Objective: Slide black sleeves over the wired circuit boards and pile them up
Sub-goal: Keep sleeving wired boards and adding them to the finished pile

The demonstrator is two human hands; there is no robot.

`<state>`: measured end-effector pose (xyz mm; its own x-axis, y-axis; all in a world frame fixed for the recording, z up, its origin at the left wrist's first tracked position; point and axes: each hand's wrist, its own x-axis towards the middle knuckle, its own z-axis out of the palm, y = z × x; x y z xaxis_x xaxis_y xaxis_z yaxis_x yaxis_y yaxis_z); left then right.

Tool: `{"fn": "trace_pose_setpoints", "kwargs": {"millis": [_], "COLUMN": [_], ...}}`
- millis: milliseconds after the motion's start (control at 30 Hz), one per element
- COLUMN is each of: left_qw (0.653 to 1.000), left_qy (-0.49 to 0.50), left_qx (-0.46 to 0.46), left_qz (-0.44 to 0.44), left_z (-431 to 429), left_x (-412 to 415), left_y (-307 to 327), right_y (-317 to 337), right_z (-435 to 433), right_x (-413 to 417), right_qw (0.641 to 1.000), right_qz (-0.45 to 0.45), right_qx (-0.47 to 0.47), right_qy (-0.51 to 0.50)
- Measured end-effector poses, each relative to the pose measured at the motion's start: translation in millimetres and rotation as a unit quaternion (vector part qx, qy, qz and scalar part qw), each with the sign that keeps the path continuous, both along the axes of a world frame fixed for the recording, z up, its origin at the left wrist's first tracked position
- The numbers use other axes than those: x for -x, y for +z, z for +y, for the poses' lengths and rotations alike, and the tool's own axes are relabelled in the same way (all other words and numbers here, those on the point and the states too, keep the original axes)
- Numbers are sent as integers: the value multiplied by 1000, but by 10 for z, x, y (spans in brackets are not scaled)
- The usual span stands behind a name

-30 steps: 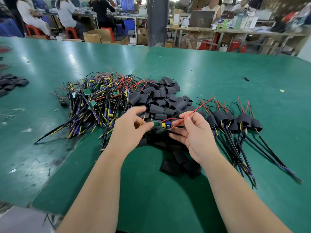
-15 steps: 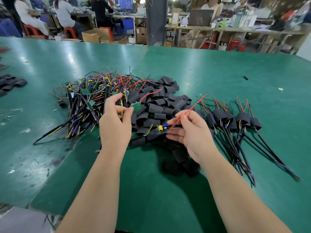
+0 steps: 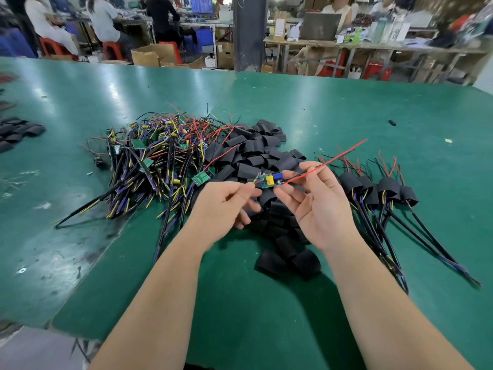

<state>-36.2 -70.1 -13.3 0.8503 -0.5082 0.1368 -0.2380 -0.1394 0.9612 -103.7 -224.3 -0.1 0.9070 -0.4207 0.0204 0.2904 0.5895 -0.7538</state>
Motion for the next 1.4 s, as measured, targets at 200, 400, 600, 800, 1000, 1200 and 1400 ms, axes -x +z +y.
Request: {"fn": "trace_pose_setpoints", "kwargs": {"millis": [200,400,600,800,1000,1200,1400], "left_qw": [986,996,994,992,981,967,952], "left_qy": [-63,26,89,80,81,72,18], "left_qx": [15,-6,12,41,74,83,143], "left_qz": [154,80,59,87,162,231,270], "left_z": [89,49,116,139,164,231,302], "left_x": [-51,-73,-138,-132,-149,-214,-237], "left_y": [11,-30,-24,31,52,14,44], "right_y": [10,-167,-266,-182,-99,-232,-110], "right_z": [91,218,298,327,330,245,-45], "right_x": [-28,-16,-82,-91,-138,-114,-31], "right_qw": [998,764,605,548,567,656,911], "right_qz": [13,113,154,148,170,103,107], "right_qx": [31,635,779,821,801,748,381], "right_qy": [54,-25,57,61,85,-1,-116]}}
